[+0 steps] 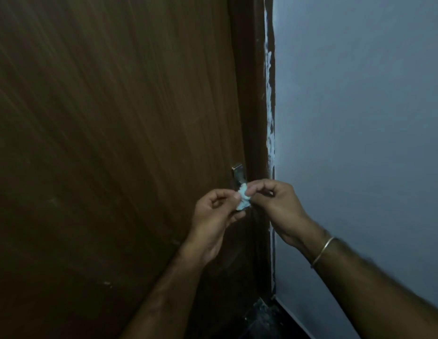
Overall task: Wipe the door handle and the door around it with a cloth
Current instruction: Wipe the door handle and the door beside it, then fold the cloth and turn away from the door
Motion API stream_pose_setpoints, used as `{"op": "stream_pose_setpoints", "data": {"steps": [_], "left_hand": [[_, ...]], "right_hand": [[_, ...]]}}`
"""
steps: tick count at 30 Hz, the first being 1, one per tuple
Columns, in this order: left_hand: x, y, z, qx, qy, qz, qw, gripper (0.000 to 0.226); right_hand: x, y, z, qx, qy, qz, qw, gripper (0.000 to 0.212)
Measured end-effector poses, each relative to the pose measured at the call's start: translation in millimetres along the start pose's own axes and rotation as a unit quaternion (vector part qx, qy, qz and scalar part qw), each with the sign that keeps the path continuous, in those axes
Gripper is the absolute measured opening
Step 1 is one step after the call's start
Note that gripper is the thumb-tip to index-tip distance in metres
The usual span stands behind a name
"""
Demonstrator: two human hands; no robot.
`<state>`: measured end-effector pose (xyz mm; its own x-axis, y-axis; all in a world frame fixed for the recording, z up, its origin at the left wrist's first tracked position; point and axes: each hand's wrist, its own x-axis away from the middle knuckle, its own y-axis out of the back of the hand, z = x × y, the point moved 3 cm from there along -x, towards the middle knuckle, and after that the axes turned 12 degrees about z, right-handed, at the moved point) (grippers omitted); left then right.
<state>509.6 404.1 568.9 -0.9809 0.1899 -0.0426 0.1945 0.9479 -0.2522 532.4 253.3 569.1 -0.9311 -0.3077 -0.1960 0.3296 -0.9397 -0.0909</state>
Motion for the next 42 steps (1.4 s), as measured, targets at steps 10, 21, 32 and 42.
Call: {"op": "stream_pose_setpoints", "data": {"steps": [10, 21, 32, 42], "left_hand": [[9.7, -16.9, 13.1, -0.087, -0.055, 0.025, 0.994, 0.041], [22.6, -29.5, 15.9, -0.041, -0.014, 0.092, 0.995, 0.031], [28.5, -45.8, 23.5, -0.127, -0.049, 0.158, 0.978, 0.038], [33.1, -73.4, 62.9, -0.151, 0.025, 0.29, 0.945, 0.041]], "right_hand": [[39.1, 13.0, -11.7, -0.029, -0.039, -0.036, 0.998, 0.037], [69.4, 11.5, -3.0, -0.104, -0.025, -0.129, 0.986, 0.043], [102.9, 11.1, -11.0, 0.006, -0.002, -0.112, 0.994, 0.031], [159.6, 26.3, -31.7, 0.111, -0.054, -0.247, 0.961, 0.009]]}}
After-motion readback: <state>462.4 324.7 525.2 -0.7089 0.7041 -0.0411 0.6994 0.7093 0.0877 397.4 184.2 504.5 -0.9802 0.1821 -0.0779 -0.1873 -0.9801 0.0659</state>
